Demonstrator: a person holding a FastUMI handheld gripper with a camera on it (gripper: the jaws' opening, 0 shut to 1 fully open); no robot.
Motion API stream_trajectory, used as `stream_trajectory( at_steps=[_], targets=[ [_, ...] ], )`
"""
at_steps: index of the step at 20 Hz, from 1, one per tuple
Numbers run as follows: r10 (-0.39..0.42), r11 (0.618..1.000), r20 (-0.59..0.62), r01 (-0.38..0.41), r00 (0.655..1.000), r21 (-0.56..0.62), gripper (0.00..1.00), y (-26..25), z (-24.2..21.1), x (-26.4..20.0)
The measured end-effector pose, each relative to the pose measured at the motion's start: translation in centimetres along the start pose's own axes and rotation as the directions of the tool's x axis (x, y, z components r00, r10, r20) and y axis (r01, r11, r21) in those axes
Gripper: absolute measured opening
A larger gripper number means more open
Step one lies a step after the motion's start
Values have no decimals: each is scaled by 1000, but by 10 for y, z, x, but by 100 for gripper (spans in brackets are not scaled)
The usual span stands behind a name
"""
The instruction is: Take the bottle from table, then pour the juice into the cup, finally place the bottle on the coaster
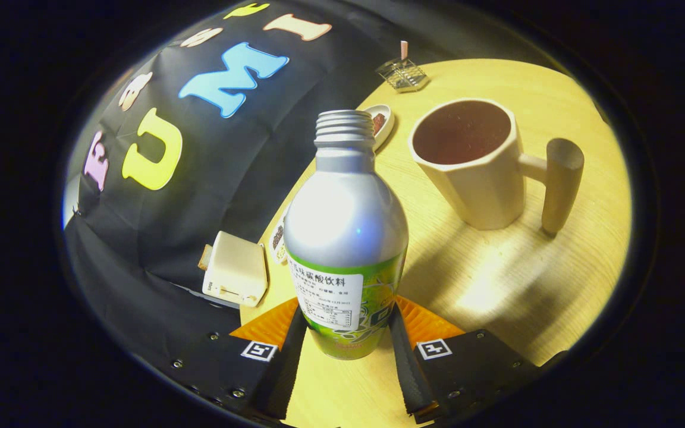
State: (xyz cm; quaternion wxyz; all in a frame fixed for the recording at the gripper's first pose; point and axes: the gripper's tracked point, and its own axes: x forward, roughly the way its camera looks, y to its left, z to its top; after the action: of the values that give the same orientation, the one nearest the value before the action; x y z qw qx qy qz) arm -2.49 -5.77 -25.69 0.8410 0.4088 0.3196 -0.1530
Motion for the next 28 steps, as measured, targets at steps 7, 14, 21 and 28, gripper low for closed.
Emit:
stream_trajectory(
  at_steps=[7, 14, 21, 28],
  targets=[
    [-18, 981, 125, 41, 992, -191, 71, 12, 23, 7],
    [-53, 937, 206, 121, 977, -329, 71, 17, 39, 22],
    [-84, 894, 263, 189, 961, -406, 71, 33, 46, 50],
    [-128, 851, 327, 273, 936, -450, 71, 32, 57, 72]
  ],
)
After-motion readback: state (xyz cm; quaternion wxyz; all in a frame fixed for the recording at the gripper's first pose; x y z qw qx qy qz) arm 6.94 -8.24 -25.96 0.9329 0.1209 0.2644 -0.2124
